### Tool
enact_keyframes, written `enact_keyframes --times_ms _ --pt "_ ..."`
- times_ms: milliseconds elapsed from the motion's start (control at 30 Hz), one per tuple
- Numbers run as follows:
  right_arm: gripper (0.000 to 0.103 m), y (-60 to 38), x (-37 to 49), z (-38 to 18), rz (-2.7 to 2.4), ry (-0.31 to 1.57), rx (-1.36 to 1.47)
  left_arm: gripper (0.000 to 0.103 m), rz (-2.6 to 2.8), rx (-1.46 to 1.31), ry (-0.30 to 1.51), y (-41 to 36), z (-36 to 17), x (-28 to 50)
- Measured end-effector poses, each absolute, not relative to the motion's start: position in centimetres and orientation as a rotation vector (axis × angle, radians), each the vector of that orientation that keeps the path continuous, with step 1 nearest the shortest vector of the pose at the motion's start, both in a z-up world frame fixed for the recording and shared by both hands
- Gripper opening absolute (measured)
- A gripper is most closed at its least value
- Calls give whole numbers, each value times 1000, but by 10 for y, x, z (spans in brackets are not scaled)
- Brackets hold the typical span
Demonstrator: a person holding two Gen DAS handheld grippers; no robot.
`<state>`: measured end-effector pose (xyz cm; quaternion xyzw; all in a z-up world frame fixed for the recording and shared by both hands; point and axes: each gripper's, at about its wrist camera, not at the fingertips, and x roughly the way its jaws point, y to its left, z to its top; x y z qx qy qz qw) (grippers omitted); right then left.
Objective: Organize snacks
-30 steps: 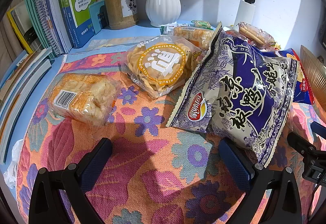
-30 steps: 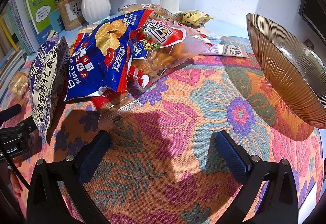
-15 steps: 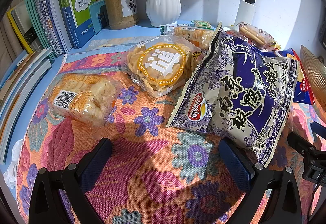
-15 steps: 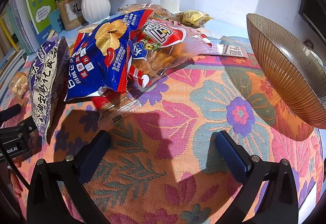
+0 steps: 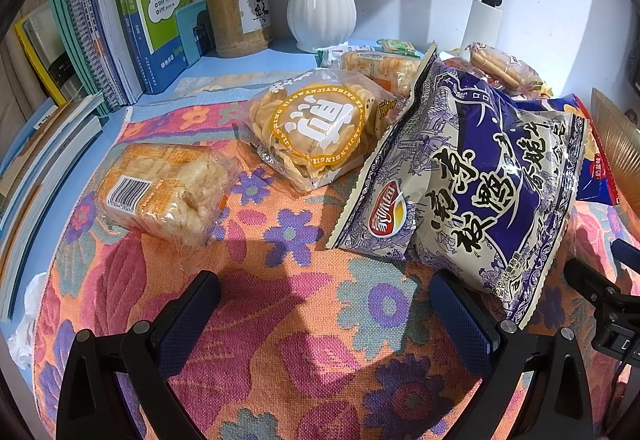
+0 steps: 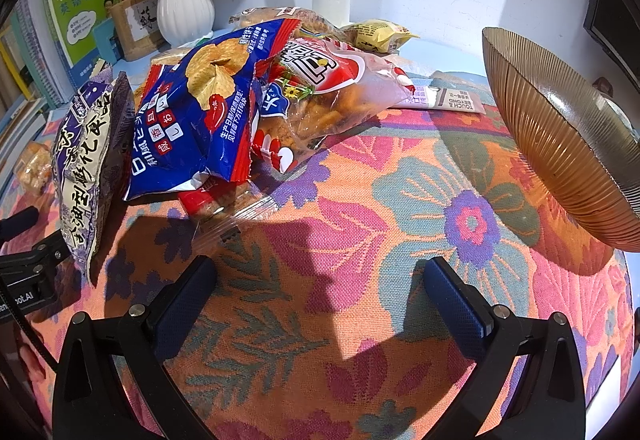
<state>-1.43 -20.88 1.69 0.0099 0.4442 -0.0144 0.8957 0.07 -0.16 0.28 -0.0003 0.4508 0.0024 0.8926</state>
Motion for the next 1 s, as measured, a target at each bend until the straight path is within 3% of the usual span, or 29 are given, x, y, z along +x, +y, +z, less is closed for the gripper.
enact_keyframes --times_ms 1000 --pt "103 -207 16 19 43 918 -16 103 7 4 936 -2 1 -3"
